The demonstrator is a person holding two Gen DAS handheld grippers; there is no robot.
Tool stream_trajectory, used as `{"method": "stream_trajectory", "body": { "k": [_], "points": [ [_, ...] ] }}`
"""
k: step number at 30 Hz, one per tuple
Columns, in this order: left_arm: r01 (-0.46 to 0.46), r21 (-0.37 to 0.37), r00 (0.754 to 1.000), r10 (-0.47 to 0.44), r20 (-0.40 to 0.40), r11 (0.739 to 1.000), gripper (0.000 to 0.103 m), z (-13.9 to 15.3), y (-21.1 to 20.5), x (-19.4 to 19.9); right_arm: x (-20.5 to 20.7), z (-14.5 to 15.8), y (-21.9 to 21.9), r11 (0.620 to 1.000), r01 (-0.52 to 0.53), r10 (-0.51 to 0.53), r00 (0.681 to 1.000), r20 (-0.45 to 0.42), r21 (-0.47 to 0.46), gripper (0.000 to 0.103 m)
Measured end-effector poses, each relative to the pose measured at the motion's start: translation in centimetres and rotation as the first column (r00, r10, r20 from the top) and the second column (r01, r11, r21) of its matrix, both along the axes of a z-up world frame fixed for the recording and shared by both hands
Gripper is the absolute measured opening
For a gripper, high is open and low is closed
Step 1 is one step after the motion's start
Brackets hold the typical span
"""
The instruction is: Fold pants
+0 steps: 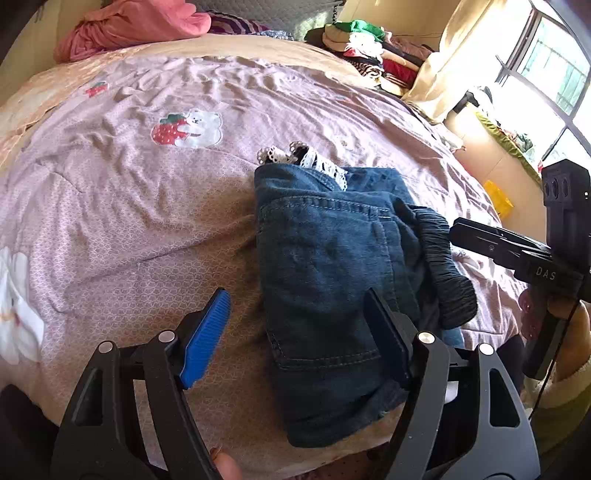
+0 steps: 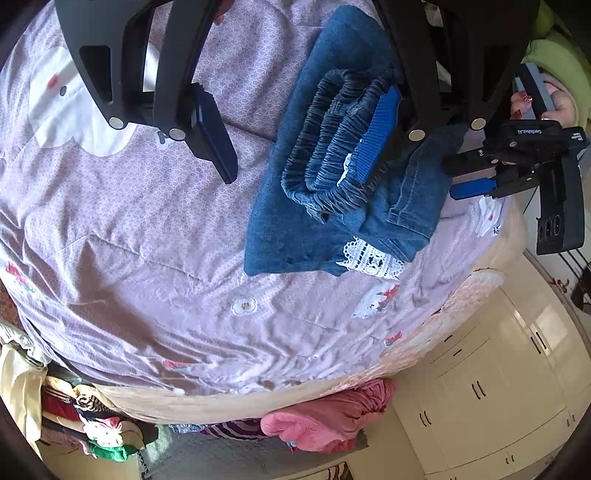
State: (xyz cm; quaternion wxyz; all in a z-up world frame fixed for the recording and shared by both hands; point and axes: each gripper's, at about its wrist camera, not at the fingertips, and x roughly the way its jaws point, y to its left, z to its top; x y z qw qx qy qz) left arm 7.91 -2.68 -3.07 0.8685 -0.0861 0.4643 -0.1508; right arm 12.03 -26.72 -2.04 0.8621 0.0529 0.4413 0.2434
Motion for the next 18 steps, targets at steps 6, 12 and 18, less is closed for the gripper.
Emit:
{"method": "stream_trajectory", "body": {
  "k": [6,12,18],
  "points": [
    [0.030,-0.006,0.999,-0.030,-0.038,1.000,0.063,-1.7,-0.9,0.7,0.5,-2.2,-0.4,0.995,-0.005,0.011,0.998,-0.058,0.104,0.066],
    [0.040,-0.003,0.999,-0.040,-0.036,0.999,0.045,-2.2,-1.8,1.1,2.0,-3.9,0.1,0.982,-0.023,0.041,0.995,-0.090,0.189,0.066],
    [0.035,0.010,0.999,-0.035,-0.011,0.999,0.023,-1.9,-2.2,0.9,1.6,-3.5,1.6,0.975,-0.059,0.069,0.997,-0.040,0.215,0.039]
  ]
}}
